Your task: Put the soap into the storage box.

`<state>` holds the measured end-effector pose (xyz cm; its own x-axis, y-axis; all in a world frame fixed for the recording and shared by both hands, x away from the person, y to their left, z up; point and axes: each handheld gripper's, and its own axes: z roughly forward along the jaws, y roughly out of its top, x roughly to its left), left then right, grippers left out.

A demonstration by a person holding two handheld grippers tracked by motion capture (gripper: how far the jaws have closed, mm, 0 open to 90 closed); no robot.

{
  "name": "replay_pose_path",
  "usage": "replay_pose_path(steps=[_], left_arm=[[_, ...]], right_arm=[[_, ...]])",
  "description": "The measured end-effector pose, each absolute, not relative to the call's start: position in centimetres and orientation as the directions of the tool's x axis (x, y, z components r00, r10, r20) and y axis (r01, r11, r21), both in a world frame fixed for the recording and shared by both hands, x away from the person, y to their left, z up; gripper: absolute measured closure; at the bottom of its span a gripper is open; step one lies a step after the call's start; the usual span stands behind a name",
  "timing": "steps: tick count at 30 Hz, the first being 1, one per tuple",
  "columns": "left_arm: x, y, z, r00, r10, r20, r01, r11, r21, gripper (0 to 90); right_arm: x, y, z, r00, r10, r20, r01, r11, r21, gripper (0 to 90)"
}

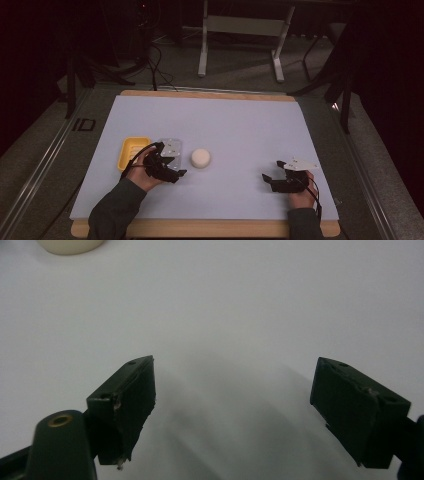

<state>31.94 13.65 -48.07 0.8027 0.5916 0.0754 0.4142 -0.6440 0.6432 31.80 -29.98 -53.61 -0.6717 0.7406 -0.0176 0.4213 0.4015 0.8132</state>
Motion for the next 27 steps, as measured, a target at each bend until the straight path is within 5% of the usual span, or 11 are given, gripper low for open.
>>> replay_pose_path(steps=[27], left_arm=[[33.7,12.6,-47.7,0.827,0.560,0.057,0.404,-0.661,0.632,30.2]], right_arm=[[31.8,-30.0,-53.6,-0.672,0.740,-0.016,0.423,0.402,0.812,17.9]])
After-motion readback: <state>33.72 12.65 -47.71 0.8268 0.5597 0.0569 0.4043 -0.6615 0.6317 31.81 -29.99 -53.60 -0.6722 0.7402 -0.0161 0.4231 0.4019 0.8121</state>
